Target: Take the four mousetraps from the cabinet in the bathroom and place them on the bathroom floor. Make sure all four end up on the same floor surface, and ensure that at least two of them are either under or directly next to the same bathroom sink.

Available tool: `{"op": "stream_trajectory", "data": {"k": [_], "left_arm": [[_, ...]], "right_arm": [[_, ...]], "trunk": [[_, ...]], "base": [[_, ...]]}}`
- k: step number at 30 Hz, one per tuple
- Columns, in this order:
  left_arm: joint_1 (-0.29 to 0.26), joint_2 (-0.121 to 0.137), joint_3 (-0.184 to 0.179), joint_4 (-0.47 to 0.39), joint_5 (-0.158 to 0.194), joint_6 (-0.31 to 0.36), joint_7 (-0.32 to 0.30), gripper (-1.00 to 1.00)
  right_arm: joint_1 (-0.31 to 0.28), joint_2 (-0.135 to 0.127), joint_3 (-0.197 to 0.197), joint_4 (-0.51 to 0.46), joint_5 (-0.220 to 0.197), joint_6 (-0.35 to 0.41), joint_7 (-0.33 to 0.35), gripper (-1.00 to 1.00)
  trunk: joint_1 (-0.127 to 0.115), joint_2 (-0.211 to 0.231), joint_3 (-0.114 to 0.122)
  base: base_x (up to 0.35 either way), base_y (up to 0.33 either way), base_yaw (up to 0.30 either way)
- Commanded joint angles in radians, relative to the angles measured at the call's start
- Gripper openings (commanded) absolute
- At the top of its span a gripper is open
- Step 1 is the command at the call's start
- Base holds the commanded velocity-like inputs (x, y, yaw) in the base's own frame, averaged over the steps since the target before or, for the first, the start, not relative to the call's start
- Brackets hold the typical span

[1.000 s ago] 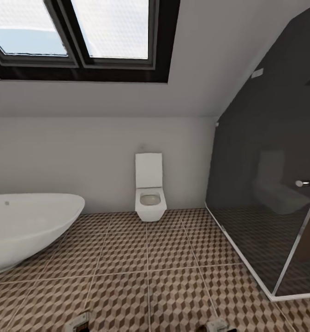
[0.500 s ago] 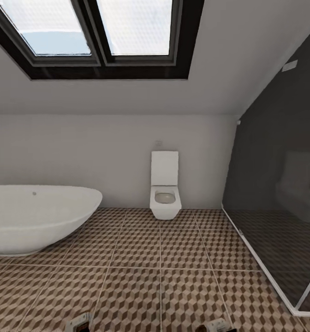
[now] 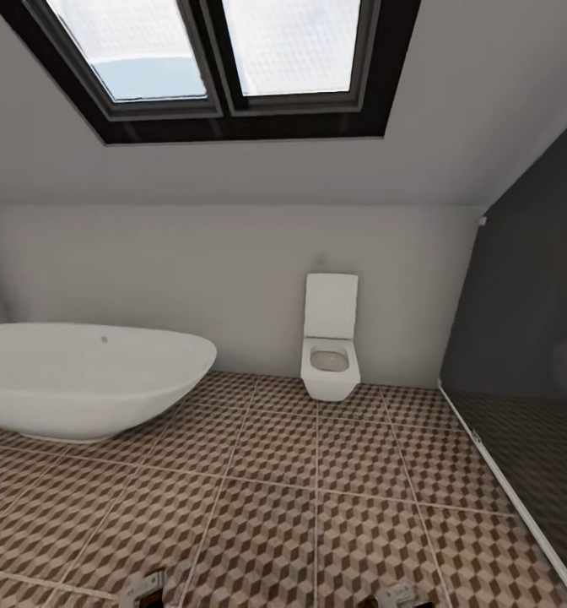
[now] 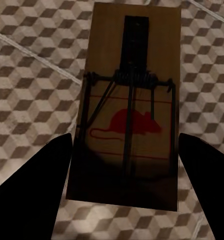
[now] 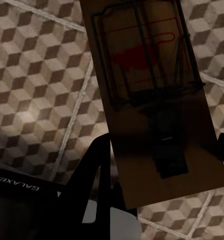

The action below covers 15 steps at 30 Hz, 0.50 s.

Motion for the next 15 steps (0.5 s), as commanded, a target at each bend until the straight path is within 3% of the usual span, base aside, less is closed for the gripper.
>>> {"op": "stream_trajectory", "data": {"k": [1, 6, 15], "left_arm": [[-0.001, 0.000, -0.008, 0.001, 0.008, -0.003, 0.000, -1.00], [-0.001, 0.000, -0.008, 0.001, 0.008, -0.003, 0.000, -1.00], [-0.001, 0.000, -0.008, 0.001, 0.008, -0.003, 0.000, -1.00]], "right_arm": [[-0.001, 0.000, 0.006, 0.002, -0.001, 0.001, 0.004, -1.00], [-0.001, 0.000, 0.006, 0.002, -0.001, 0.001, 0.003, -1.00], [-0.001, 0.000, 0.006, 0.002, 0.000, 0.002, 0.003, -1.00]], "trunk": [[0.000, -0.001, -0.002], [0.000, -0.001, -0.006], [0.000, -0.001, -0.007]], "base": [[0.000, 0.000, 0.242], [0.000, 0.000, 0.209], [0.000, 0.000, 0.048]]}}
